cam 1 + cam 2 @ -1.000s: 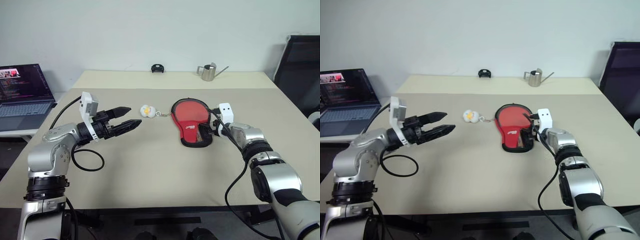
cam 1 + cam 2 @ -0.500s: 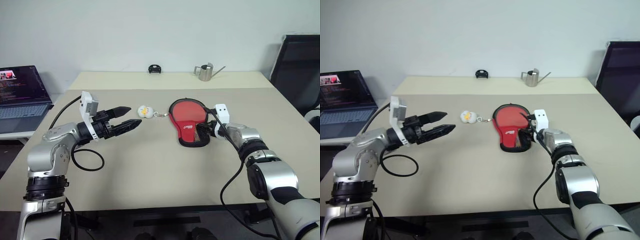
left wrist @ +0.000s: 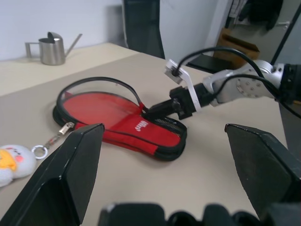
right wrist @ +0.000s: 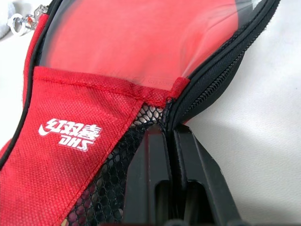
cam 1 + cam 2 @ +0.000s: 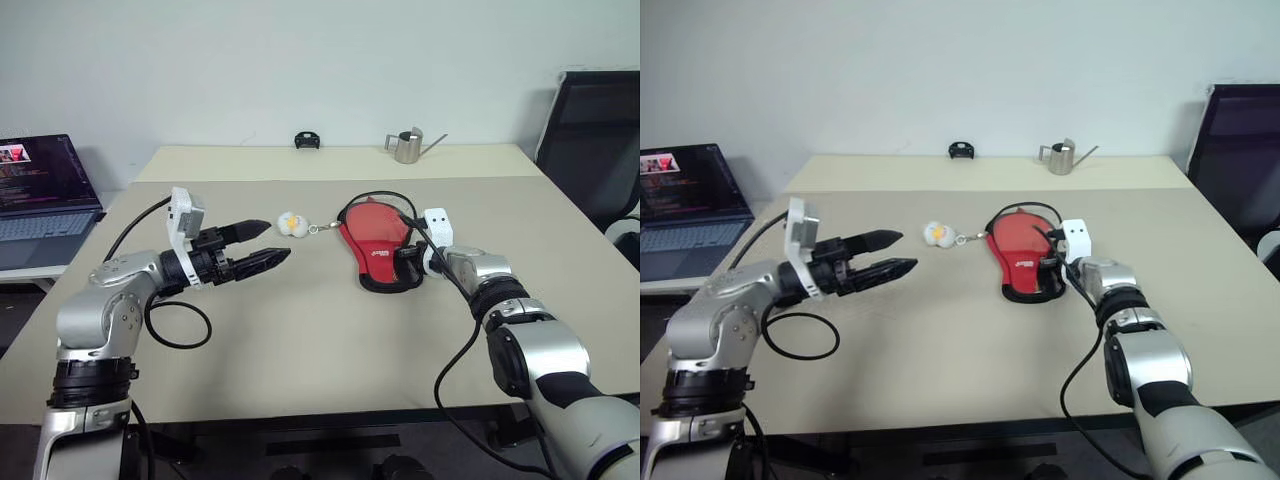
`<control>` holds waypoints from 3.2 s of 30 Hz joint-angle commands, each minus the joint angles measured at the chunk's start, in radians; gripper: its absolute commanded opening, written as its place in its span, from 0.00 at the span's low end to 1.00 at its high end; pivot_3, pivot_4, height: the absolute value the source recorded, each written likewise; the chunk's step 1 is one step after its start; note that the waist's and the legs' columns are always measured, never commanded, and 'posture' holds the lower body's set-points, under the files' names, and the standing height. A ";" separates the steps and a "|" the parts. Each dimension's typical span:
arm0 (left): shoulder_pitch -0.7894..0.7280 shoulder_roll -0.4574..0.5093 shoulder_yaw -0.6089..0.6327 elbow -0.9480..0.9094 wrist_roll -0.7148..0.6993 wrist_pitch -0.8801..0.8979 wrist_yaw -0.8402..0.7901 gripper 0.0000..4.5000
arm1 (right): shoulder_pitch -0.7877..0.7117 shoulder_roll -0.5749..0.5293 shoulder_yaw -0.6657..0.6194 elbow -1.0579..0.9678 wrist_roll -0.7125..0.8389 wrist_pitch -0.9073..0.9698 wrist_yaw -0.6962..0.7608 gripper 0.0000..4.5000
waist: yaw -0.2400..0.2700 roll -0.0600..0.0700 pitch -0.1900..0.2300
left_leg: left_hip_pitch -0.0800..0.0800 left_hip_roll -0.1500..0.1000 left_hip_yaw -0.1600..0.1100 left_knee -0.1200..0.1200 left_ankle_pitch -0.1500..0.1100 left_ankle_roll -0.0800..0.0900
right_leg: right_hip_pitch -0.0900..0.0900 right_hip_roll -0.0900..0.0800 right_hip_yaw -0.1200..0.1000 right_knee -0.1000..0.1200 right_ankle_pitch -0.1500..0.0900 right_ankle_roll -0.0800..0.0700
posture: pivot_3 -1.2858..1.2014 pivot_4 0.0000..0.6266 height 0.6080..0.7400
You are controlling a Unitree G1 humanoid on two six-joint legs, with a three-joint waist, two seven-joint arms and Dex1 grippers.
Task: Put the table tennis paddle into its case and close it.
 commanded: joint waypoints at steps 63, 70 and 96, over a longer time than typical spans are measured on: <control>0.211 0.131 0.004 -0.233 -0.100 0.041 -0.082 1.00 | 0.496 -0.077 -0.060 -1.316 0.292 1.036 -0.050 0.01 | 0.021 0.001 0.000 | -0.010 0.000 0.000 -0.014 0.000 0.000 | -0.008 0.000 -0.002 -0.017 0.000 -0.001 | 0.52 0.24 1.00; 0.235 0.156 -0.002 -0.255 -0.098 0.039 -0.116 1.00 | 0.538 -0.097 -0.069 -1.417 0.333 1.130 -0.043 0.01 | 0.022 0.001 0.000 | -0.010 0.000 -0.001 -0.014 0.000 0.000 | -0.008 0.000 -0.002 -0.017 0.000 -0.001 | 0.52 0.24 1.00; 0.339 0.185 -0.020 -0.379 -0.124 0.055 -0.159 1.00 | 0.753 -0.120 -0.103 -1.642 0.738 1.180 -0.270 0.01 | 0.022 0.001 0.000 | -0.008 0.001 -0.001 -0.014 0.000 0.000 | -0.005 0.000 -0.002 -0.016 -0.001 0.000 | 0.52 0.24 1.00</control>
